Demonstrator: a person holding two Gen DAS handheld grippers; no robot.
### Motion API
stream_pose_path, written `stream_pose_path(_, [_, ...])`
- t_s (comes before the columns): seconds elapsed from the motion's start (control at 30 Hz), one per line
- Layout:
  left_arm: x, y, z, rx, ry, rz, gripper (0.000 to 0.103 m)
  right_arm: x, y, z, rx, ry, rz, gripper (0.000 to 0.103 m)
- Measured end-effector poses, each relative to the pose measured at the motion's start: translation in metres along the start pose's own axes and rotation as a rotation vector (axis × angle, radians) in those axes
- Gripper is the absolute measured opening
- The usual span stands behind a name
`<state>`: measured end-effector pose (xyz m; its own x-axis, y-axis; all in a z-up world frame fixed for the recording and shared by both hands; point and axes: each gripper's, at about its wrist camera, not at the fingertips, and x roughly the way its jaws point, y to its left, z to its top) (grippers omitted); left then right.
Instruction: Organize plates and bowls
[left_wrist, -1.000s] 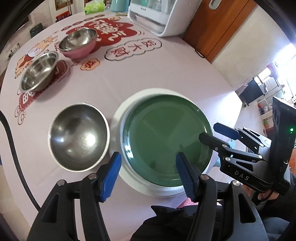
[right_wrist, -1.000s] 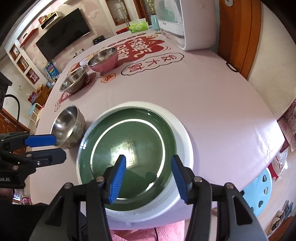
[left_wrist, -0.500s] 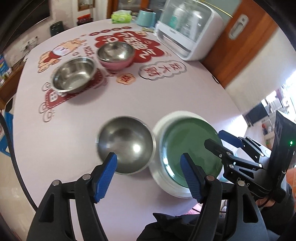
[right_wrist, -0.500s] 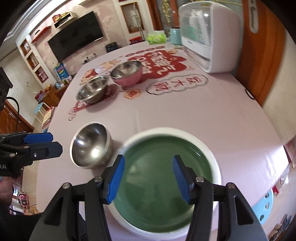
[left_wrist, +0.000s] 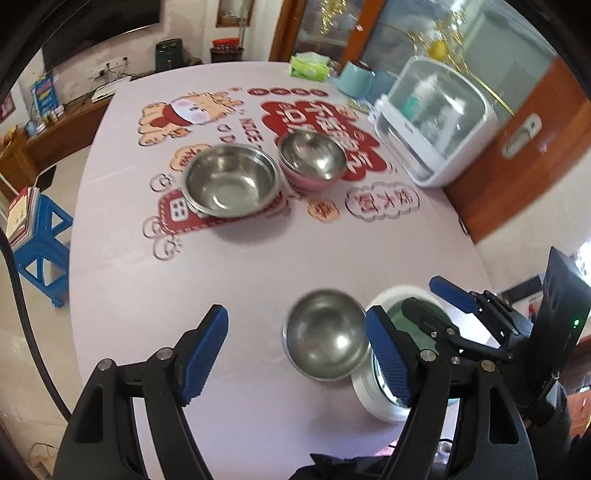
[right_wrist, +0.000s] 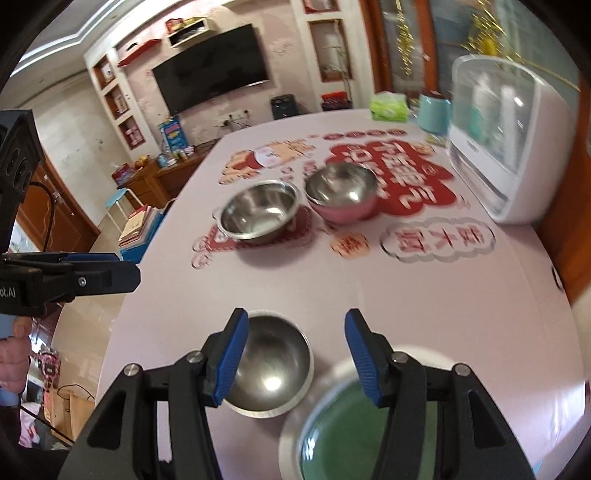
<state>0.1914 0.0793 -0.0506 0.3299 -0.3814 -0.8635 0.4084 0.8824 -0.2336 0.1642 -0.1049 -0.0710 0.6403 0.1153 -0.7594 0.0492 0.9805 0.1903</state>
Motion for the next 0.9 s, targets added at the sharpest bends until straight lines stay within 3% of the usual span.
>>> stream_pose_path(0.13, [-0.008,0.015,0.019,-0.012,-0.034,0.039,0.076,0.011,0.014,0.026,-0.047,-0.019,0.019,0.055])
stream_pose_path(0.4, [-0.011,0.042,0.059,-0.044,-0.063,0.044,0.076,0.04,0.027,0.078,-0.077,-0.039,0.033,0.055])
stream_pose_path(0.63, [0.009,0.071,0.093,-0.103,-0.059,0.054,0.077,0.074,0.027,0.112,-0.049,-0.042,0.033,0.055])
stream_pose_path(0.9, [0.043,0.094,0.118,-0.161,-0.051,0.046,0.076,0.112,0.018,0.13,0.029,0.001,0.07,0.055])
